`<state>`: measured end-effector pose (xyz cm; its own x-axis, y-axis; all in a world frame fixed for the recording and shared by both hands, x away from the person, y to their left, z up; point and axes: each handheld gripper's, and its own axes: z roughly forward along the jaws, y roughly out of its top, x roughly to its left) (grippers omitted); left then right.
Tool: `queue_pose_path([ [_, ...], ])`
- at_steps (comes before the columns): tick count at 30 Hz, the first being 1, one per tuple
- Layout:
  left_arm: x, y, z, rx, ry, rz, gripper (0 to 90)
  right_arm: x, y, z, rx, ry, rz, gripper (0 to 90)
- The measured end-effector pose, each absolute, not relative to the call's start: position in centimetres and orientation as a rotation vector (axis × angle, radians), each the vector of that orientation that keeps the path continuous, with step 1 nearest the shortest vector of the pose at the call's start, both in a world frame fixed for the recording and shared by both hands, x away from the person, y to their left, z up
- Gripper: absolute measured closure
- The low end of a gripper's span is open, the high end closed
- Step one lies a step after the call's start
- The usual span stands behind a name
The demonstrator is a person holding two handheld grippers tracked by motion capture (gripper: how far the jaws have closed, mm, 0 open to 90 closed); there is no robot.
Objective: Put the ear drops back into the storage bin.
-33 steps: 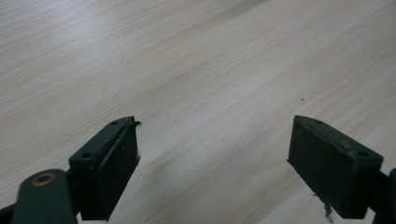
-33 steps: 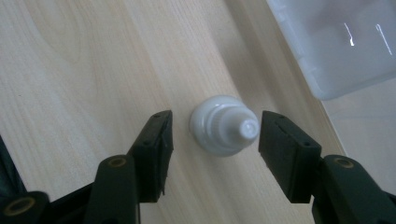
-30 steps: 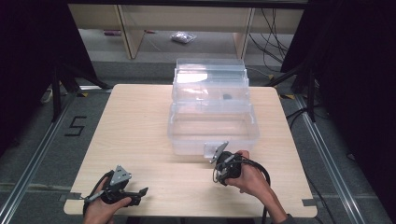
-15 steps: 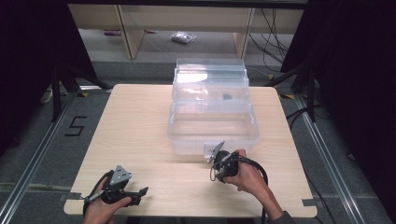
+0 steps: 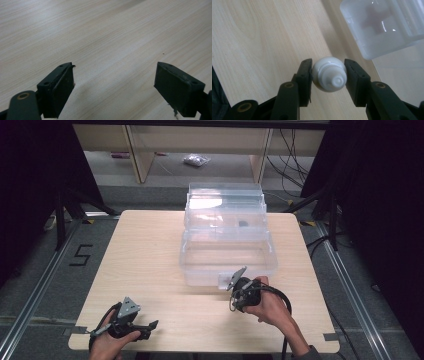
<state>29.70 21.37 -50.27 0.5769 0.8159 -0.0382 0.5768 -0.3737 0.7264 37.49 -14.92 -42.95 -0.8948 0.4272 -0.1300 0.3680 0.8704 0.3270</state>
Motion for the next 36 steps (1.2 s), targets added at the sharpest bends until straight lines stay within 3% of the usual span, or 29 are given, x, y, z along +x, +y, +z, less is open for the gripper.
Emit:
queue_pose_path([
  [36, 29.7, 21.4, -50.3, 2.107, 1.112, 0.427, 15.5, 39.7, -18.6, -36.8, 0.691, 2.856, 0.454, 60.2],
])
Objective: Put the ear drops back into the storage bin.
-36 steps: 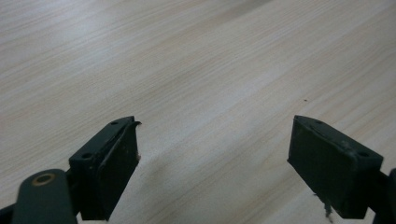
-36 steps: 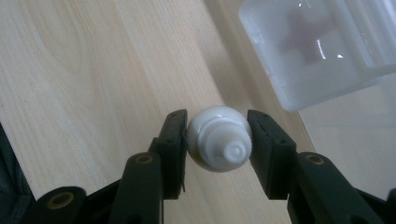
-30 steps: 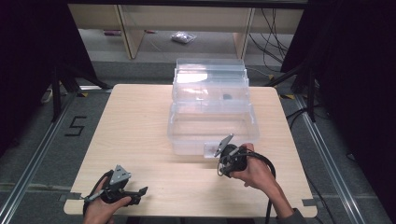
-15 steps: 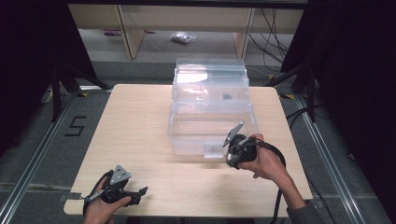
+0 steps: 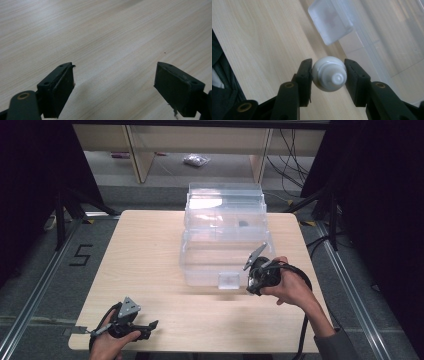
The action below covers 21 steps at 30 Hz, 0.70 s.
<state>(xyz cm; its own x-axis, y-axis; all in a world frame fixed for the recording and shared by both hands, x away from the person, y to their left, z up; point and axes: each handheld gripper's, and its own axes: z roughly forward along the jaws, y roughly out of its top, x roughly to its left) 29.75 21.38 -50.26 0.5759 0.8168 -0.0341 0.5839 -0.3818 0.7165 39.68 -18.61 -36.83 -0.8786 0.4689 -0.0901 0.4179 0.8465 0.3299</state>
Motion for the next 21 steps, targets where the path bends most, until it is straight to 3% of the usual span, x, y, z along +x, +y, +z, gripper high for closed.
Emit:
queue_pose_path([
  [21, 29.8, 21.4, -50.3, 2.107, 1.113, 0.426, 15.5, 41.2, -19.8, -32.3, 0.725, 2.835, 0.48, 60.2],
])
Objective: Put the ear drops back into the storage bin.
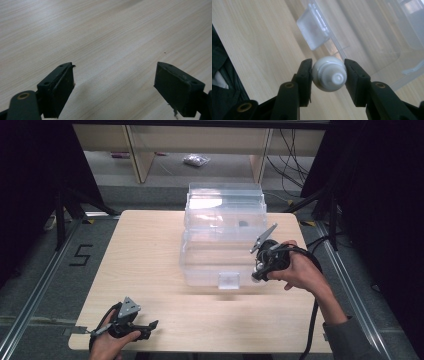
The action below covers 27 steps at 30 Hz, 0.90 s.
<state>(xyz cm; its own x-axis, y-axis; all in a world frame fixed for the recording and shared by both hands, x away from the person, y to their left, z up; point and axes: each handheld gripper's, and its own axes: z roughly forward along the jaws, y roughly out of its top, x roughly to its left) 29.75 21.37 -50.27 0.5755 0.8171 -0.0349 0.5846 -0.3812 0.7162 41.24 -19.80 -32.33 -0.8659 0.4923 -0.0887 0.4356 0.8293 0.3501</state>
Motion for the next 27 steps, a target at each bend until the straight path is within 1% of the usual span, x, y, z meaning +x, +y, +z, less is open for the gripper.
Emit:
queue_pose_path([
  [6, 29.7, 21.4, -50.3, 2.103, 1.117, 0.431, 15.5, 42.2, -20.1, -31.7, 0.732, 2.827, 0.459, 60.2],
  [16, 29.7, 21.4, -50.3, 2.101, 1.117, 0.426, 15.6, 44.9, -20.8, -30.8, 0.827, 2.799, 0.44, 60.2],
  [27, 29.8, 21.3, -50.4, 2.09, 1.123, 0.425, 15.6, 47.7, -21.6, -32.1, 0.926, 2.792, 0.422, 60.2],
])
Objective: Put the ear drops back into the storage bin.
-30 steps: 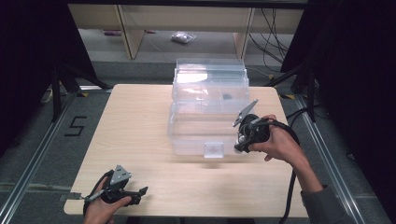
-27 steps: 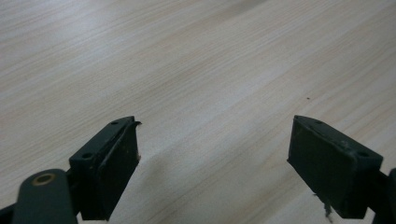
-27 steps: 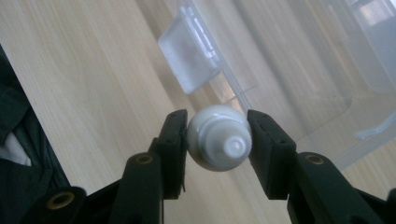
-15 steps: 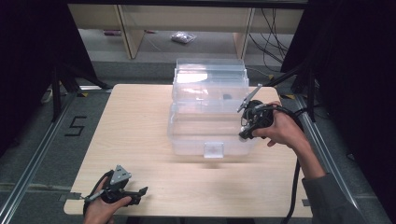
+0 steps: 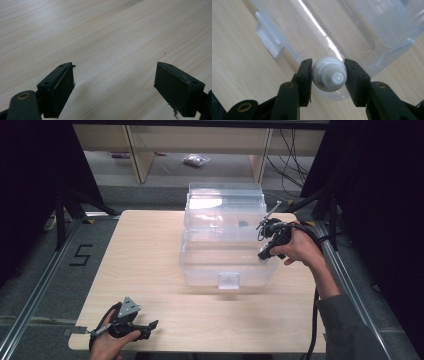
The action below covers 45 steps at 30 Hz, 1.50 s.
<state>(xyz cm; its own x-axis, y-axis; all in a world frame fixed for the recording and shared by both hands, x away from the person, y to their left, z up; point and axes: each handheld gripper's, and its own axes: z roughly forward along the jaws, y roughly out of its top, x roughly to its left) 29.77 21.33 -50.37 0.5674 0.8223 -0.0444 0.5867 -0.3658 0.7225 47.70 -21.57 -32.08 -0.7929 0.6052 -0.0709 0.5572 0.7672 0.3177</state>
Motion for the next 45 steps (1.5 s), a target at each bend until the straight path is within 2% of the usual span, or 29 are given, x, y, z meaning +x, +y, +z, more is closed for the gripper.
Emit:
queue_pose_path([
  [25, 29.9, 21.5, -50.4, 2.129, 1.103, 0.411, 15.6, 51.1, -22.1, -37.9, 1.056, 2.822, 0.363, 60.1],
  [45, 29.8, 21.4, -50.4, 2.105, 1.11, 0.415, 15.6, 52.0, -22.2, -40.3, 1.096, 2.844, 0.31, 60.1],
])
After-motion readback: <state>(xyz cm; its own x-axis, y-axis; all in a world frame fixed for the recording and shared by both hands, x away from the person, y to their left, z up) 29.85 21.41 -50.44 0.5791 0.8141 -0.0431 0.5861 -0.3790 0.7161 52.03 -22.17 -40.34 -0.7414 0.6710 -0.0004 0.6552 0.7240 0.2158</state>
